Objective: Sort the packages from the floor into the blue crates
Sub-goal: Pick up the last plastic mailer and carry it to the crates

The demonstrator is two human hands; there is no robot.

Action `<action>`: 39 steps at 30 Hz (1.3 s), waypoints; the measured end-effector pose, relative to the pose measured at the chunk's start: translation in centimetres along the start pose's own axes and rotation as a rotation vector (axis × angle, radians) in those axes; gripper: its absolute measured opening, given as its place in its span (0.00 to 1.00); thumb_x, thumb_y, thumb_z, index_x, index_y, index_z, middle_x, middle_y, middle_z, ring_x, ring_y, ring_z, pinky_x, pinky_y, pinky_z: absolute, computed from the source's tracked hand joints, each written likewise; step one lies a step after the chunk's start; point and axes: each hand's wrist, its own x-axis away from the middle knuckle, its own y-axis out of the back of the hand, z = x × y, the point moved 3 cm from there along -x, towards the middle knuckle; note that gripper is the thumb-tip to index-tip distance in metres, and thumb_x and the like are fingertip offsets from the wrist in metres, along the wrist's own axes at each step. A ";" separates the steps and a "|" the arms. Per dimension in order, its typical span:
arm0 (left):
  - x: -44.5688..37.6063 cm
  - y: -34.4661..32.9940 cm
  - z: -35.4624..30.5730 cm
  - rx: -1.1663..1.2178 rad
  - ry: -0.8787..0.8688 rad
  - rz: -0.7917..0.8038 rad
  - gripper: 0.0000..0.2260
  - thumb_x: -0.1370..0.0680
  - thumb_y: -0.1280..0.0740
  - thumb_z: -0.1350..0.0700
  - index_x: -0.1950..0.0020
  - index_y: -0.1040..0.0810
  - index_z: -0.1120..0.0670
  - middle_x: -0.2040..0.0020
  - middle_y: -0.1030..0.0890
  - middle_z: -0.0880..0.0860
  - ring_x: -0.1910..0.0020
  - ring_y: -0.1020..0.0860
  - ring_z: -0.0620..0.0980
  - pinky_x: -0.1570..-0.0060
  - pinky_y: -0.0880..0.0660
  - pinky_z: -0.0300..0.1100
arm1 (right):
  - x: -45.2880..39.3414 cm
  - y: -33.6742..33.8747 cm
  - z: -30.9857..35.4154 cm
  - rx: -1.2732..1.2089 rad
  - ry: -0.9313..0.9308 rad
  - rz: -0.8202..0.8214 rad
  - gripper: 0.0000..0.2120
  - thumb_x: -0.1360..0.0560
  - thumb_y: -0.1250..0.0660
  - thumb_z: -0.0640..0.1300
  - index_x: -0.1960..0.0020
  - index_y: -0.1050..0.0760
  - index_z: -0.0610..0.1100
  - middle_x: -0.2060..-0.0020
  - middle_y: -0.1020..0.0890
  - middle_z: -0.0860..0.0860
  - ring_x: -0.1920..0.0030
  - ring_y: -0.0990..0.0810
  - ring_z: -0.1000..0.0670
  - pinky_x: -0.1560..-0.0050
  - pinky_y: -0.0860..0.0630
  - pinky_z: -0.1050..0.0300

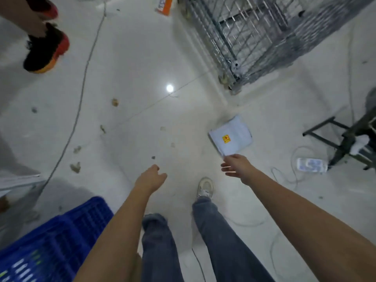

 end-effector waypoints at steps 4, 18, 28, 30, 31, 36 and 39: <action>-2.2 -1.7 -8.5 -0.201 -0.142 0.053 0.23 0.21 0.41 0.48 0.28 0.36 0.55 0.32 0.28 0.55 0.36 0.28 0.55 0.40 0.31 0.45 | -2.4 9.4 -2.1 -0.073 -0.049 -0.106 0.03 0.23 0.41 0.36 0.50 0.30 0.39 0.62 0.23 0.45 0.67 0.24 0.50 0.64 0.27 0.59; -11.4 -5.4 -27.8 -0.596 -0.359 0.097 0.18 0.22 0.40 0.53 0.34 0.31 0.57 0.36 0.26 0.57 0.38 0.28 0.57 0.41 0.30 0.47 | -9.0 19.3 -10.2 -0.296 -0.265 -0.081 0.05 0.23 0.39 0.39 0.48 0.29 0.40 0.58 0.22 0.44 0.64 0.23 0.50 0.65 0.26 0.61; -22.1 -4.4 -31.6 -0.846 -0.335 0.189 0.18 0.22 0.41 0.52 0.34 0.32 0.56 0.35 0.28 0.56 0.37 0.29 0.56 0.41 0.31 0.47 | -17.1 17.7 -8.6 -0.338 -0.298 0.011 0.08 0.23 0.39 0.37 0.45 0.28 0.38 0.59 0.23 0.45 0.62 0.25 0.50 0.64 0.30 0.61; -24.3 -4.6 -32.7 -0.847 -0.339 0.191 0.18 0.22 0.41 0.52 0.34 0.32 0.56 0.35 0.28 0.56 0.37 0.29 0.56 0.41 0.31 0.47 | -19.2 18.0 -8.0 -0.401 -0.300 -0.026 0.05 0.24 0.39 0.36 0.48 0.28 0.39 0.58 0.23 0.44 0.62 0.25 0.49 0.65 0.31 0.61; -25.5 -4.8 -33.2 -0.854 -0.336 0.195 0.18 0.22 0.41 0.53 0.34 0.32 0.56 0.35 0.28 0.56 0.37 0.29 0.56 0.41 0.31 0.47 | -20.4 18.1 -7.8 -0.438 -0.300 -0.052 0.04 0.24 0.39 0.36 0.49 0.28 0.39 0.58 0.23 0.42 0.62 0.25 0.48 0.65 0.31 0.61; -32.7 -7.7 -34.5 -0.860 -0.285 0.183 0.18 0.22 0.41 0.52 0.34 0.33 0.58 0.35 0.28 0.57 0.37 0.29 0.57 0.41 0.31 0.48 | -29.0 17.9 -8.8 -0.470 -0.294 -0.162 0.07 0.25 0.37 0.37 0.48 0.27 0.39 0.53 0.24 0.42 0.55 0.25 0.45 0.55 0.29 0.54; -37.5 -11.1 -35.2 -0.822 -0.278 0.165 0.19 0.22 0.41 0.52 0.33 0.33 0.59 0.35 0.28 0.59 0.36 0.29 0.59 0.40 0.31 0.48 | -35.0 17.1 -10.4 -0.420 -0.307 -0.158 0.14 0.25 0.36 0.41 0.41 0.29 0.39 0.49 0.25 0.43 0.53 0.26 0.47 0.52 0.29 0.55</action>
